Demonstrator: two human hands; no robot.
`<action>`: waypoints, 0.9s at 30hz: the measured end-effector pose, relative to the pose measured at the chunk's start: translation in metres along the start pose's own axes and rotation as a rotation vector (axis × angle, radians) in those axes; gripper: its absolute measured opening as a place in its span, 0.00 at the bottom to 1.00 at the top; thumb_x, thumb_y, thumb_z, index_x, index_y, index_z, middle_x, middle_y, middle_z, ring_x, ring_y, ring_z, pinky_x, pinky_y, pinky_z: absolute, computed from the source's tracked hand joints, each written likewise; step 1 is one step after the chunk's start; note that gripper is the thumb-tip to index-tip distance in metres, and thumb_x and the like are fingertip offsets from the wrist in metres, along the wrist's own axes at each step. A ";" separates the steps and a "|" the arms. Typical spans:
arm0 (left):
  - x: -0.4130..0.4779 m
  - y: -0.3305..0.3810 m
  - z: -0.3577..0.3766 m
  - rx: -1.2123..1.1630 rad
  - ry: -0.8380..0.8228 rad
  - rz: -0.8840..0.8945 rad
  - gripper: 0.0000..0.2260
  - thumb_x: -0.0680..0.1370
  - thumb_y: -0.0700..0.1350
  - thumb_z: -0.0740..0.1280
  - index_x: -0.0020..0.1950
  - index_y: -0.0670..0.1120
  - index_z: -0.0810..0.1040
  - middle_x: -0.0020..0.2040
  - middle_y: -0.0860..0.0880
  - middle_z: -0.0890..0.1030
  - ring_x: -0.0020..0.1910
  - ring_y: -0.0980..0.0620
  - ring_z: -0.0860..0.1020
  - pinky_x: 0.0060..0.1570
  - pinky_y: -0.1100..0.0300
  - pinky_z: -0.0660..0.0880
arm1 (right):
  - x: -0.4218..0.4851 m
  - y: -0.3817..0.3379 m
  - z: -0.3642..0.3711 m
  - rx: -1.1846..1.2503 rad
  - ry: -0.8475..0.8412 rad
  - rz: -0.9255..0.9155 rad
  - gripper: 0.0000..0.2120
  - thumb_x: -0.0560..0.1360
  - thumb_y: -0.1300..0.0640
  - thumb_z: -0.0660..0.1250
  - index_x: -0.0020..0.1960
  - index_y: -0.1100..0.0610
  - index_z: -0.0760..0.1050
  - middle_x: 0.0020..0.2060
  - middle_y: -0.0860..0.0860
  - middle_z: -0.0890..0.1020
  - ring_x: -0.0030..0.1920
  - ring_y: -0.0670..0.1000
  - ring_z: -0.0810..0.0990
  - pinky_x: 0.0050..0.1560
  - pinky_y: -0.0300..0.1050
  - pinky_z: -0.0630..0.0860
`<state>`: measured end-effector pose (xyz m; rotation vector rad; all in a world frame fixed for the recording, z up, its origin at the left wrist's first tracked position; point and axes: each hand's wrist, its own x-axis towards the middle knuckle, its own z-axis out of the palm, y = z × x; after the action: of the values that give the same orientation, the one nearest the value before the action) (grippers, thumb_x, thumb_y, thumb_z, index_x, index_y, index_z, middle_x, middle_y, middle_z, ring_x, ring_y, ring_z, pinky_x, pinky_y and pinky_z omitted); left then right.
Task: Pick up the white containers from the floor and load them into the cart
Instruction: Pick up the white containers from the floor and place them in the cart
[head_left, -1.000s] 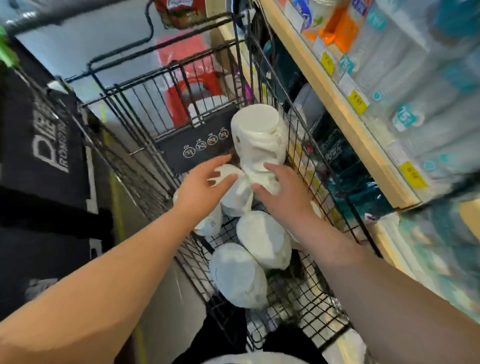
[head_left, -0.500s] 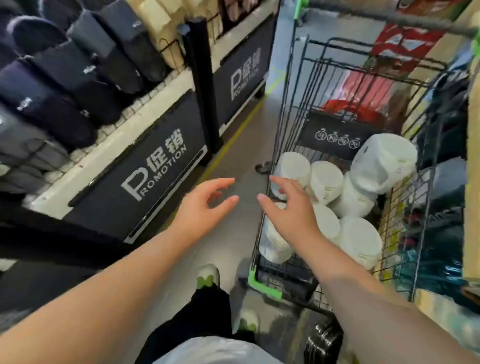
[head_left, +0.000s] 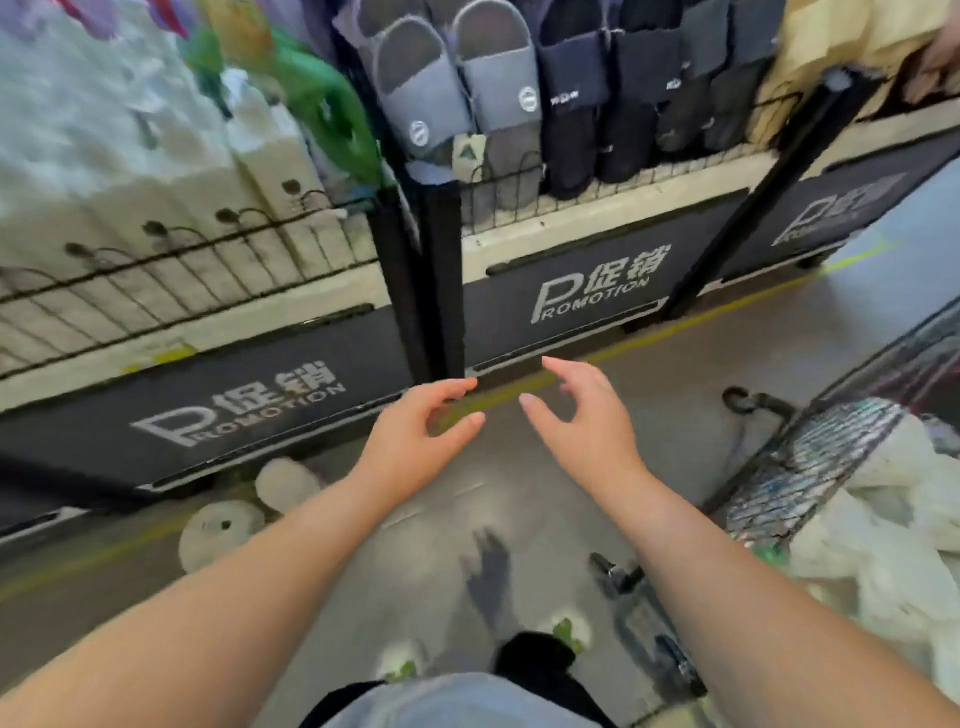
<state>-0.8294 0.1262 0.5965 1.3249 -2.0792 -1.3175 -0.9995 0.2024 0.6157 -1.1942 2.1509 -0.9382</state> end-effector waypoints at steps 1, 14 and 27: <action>-0.009 -0.018 -0.019 0.005 0.021 -0.026 0.14 0.75 0.48 0.72 0.60 0.57 0.78 0.55 0.57 0.79 0.54 0.58 0.78 0.60 0.65 0.71 | -0.002 -0.014 0.023 0.001 -0.037 -0.015 0.21 0.73 0.52 0.70 0.66 0.53 0.73 0.59 0.47 0.75 0.63 0.50 0.74 0.65 0.47 0.69; -0.114 -0.178 -0.181 -0.117 0.528 -0.450 0.15 0.75 0.48 0.71 0.62 0.54 0.78 0.53 0.55 0.79 0.51 0.54 0.77 0.55 0.61 0.73 | 0.007 -0.146 0.232 -0.170 -0.577 -0.343 0.24 0.75 0.50 0.67 0.69 0.52 0.70 0.65 0.48 0.73 0.65 0.49 0.71 0.67 0.46 0.68; -0.119 -0.359 -0.163 -0.295 0.728 -0.735 0.14 0.75 0.50 0.71 0.59 0.61 0.76 0.55 0.55 0.79 0.51 0.58 0.76 0.53 0.62 0.71 | 0.038 -0.105 0.422 -0.312 -0.861 -0.283 0.25 0.75 0.52 0.67 0.70 0.53 0.68 0.66 0.51 0.72 0.66 0.51 0.70 0.67 0.44 0.65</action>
<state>-0.4690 0.0942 0.3991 2.1029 -0.9027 -1.0590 -0.6675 -0.0074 0.4241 -1.6856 1.4654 -0.0988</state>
